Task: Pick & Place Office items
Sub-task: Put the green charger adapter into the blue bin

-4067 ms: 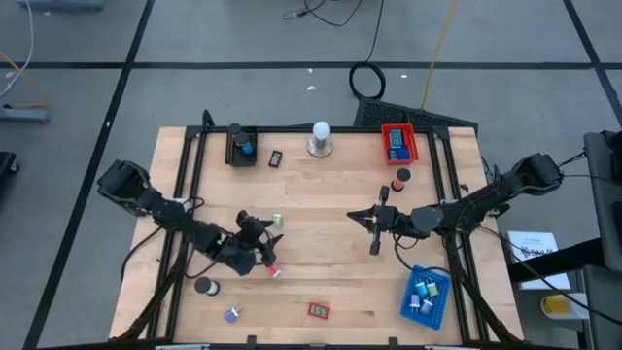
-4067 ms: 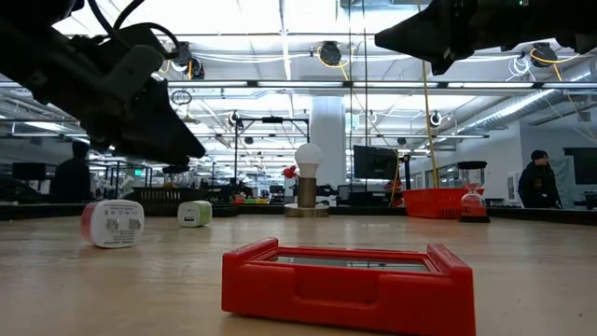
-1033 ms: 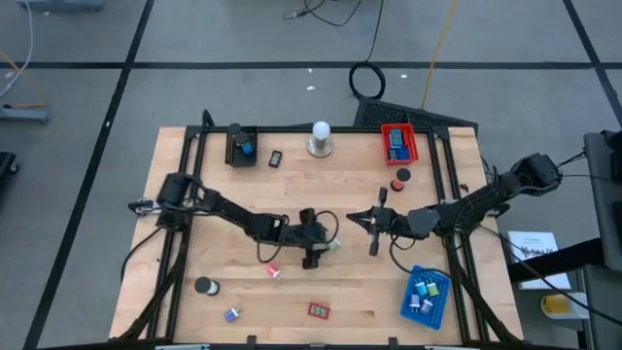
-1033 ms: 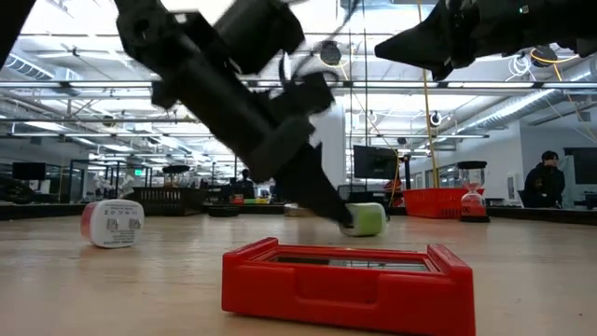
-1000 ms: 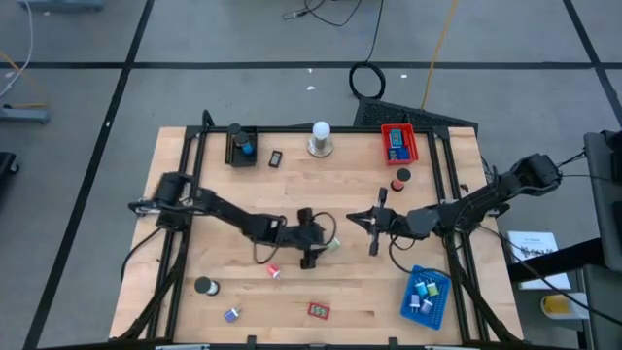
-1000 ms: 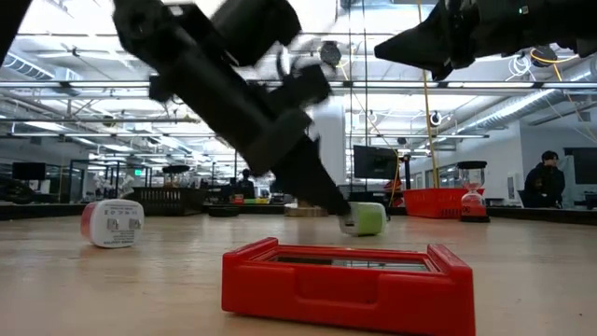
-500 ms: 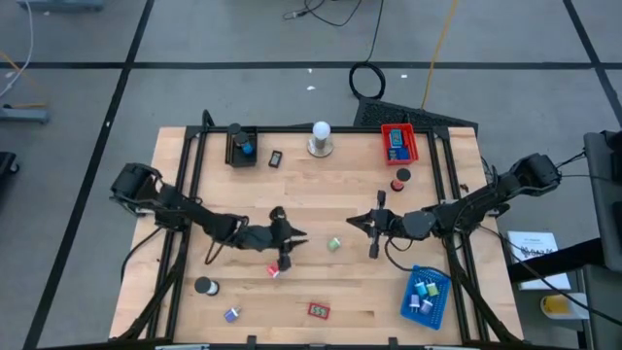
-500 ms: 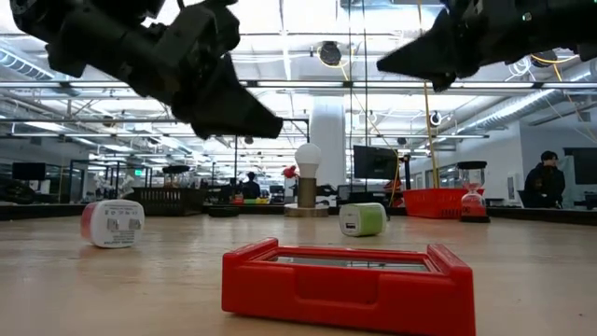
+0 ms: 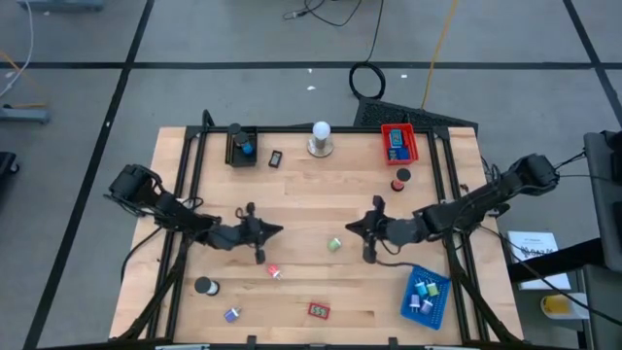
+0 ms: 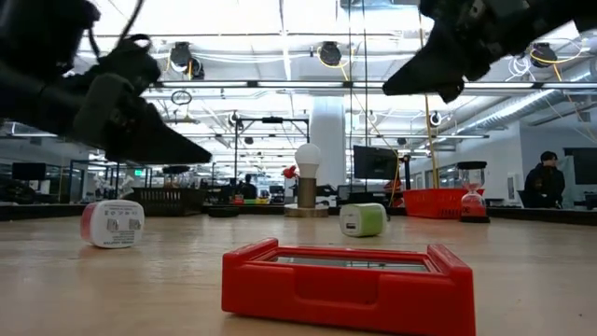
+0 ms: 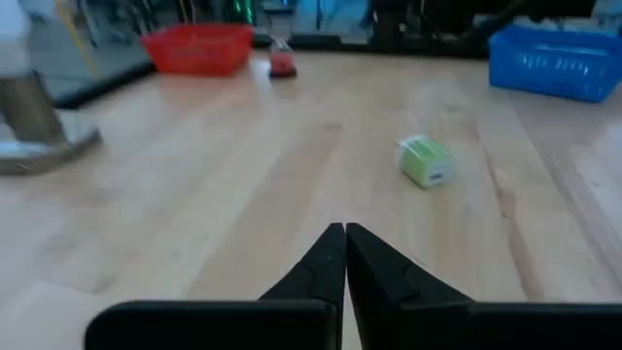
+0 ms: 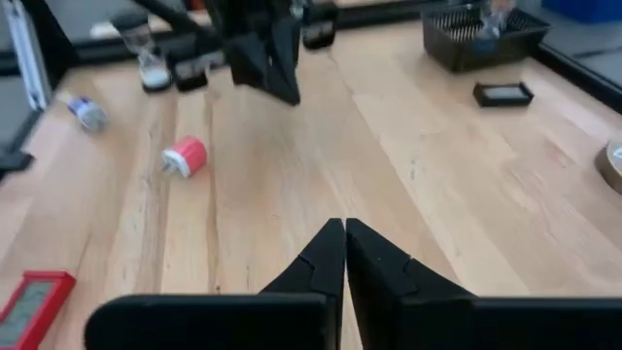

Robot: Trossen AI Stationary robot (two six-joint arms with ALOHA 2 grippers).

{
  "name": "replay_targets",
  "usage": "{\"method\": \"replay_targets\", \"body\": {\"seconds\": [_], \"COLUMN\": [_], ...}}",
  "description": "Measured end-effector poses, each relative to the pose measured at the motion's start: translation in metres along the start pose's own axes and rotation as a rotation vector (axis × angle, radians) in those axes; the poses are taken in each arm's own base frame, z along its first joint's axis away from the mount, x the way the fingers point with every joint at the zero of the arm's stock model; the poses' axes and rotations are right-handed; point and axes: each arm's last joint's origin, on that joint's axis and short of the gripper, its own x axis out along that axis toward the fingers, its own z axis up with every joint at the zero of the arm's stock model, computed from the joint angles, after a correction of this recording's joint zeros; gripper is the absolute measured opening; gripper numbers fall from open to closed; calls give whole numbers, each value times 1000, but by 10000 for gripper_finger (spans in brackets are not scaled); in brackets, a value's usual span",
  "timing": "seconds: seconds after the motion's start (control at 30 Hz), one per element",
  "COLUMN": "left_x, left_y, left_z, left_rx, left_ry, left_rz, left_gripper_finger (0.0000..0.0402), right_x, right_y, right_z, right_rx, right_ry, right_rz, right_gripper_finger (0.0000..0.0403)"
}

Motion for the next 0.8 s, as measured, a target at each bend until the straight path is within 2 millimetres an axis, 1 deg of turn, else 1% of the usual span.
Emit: {"method": "replay_targets", "body": {"seconds": [0.1, 0.2, 0.33, 0.43, 0.5, 0.57, 0.67, 0.73, 0.8], "left_x": [-6, -7, -7, -7, -7, -7, -7, -7, -7], "left_y": [4, 4, 4, 4, 4, 5, 5, 5, 5], "left_z": [-4, -6, -6, -6, -6, -6, -7, -7, -7], "left_rx": [23, 13, -1, 0, 0, 3, 5, 5, 5], "left_ry": [-8, 0, 1, 3, 3, 7, 10, 11, 12], "left_rz": [-4, -13, -14, -14, -14, -13, -13, -14, -13], "left_gripper_finger": [6, 4, 20, 27, 25, 19, 7, 4, 7], "right_x": [8, 28, 61, 80, 91, 98, 105, 107, 108], "right_y": [10, 17, 18, 18, 21, 25, 31, 33, 32], "right_z": [15, 24, 22, 20, 17, 18, 21, 21, 21], "right_rx": [-28, -62, -116, -190, -248, -301, -342, -351, -356], "right_ry": [50, 130, 332, 499, 579, 630, 658, 670, 680], "right_rz": [-5, 19, 6, 17, 44, 58, 111, 156, 186], "right_gripper_finger": [26, 50, 89, 128, 159, 190, 232, 252, 263]}}
